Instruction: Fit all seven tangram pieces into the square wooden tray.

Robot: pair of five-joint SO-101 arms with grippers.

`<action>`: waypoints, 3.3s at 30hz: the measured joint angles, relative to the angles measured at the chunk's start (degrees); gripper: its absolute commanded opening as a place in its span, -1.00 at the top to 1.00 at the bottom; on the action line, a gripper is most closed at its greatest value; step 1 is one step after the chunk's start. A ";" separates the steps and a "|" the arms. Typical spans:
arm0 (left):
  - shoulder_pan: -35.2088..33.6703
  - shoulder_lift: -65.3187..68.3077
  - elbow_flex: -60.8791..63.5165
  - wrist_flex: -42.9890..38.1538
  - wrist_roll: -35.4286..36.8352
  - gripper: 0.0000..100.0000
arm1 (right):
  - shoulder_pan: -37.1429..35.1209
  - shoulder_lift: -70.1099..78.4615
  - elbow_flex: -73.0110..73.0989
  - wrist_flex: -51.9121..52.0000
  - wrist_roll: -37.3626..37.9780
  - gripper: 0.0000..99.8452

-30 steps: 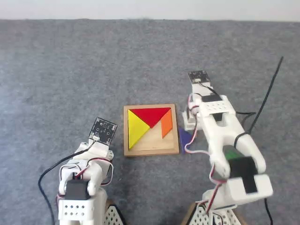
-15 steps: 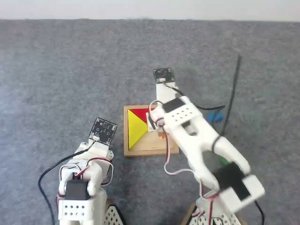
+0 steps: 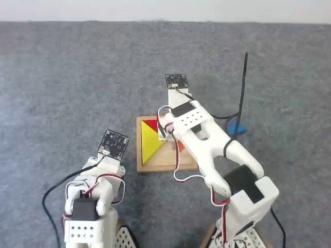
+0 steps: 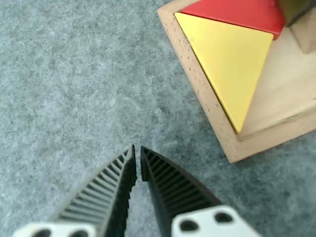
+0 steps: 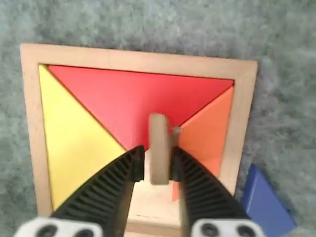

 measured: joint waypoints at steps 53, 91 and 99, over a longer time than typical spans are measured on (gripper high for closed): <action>0.00 0.00 0.00 0.00 0.00 0.97 | 1.05 -20.84 8.88 5.45 12.22 0.81; 0.00 0.00 0.00 0.00 0.00 0.97 | 1.05 -13.10 15.47 -10.55 16.09 0.82; 0.00 0.00 0.00 0.00 0.00 0.97 | -2.46 -26.02 22.07 -6.77 16.09 0.82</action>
